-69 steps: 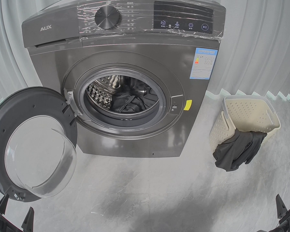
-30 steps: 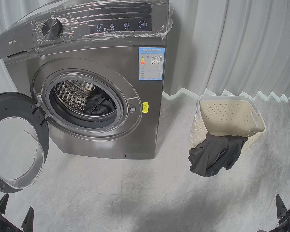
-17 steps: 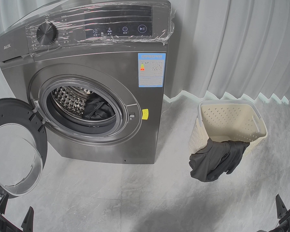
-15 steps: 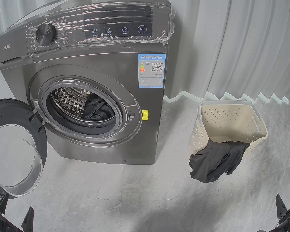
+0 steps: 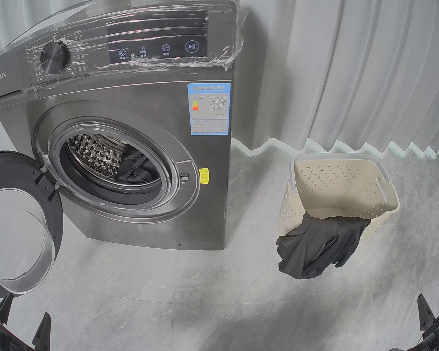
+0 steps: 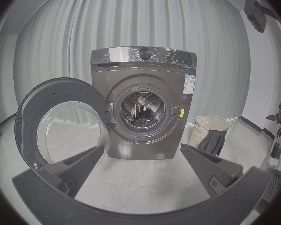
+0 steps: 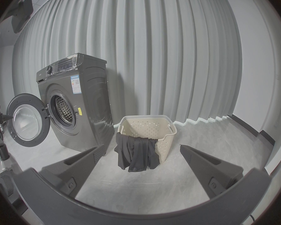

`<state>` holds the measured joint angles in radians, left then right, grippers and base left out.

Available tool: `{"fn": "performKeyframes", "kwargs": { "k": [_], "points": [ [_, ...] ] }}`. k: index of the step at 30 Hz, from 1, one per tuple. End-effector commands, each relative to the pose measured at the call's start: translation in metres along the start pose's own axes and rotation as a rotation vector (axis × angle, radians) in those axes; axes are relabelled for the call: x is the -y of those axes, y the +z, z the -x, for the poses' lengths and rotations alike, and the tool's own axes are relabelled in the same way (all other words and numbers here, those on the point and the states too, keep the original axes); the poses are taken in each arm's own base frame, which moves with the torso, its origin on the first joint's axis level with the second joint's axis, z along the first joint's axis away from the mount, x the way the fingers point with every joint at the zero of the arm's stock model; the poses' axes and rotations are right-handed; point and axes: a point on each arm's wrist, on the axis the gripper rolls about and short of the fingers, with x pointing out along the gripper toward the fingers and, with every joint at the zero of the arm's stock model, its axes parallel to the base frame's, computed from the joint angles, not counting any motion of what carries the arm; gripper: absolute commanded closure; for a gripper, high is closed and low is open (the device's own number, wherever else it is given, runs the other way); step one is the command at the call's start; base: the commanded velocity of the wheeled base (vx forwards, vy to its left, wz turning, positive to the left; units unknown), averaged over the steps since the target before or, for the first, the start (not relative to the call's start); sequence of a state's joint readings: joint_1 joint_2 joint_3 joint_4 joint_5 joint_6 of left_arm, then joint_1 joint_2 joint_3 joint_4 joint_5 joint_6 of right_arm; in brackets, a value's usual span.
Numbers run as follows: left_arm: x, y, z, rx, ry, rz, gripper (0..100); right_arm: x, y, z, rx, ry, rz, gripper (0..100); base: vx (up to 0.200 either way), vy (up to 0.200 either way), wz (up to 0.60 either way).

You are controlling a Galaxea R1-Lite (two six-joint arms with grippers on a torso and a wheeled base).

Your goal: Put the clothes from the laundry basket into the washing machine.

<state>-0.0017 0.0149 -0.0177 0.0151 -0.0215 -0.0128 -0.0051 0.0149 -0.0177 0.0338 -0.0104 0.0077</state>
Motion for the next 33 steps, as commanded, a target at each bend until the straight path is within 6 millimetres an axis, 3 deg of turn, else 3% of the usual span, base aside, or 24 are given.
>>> {"fn": "performKeyframes", "kwargs": {
  "k": [1, 33],
  "points": [
    [0.0, -0.0031, 0.0004, 0.005, 0.0, 0.001, 0, 0.0, -0.0017, 0.0003, 0.005, 0.0, 0.0, 0, 0.0, -0.2, 0.0],
    [0.0, -0.0031, 0.0004, 0.005, 0.0, 0.004, 0, 0.0, -0.0017, 0.0003, 0.005, 0.0, 0.0, 0, 0.0, -0.2, 0.0]
  ]
}}
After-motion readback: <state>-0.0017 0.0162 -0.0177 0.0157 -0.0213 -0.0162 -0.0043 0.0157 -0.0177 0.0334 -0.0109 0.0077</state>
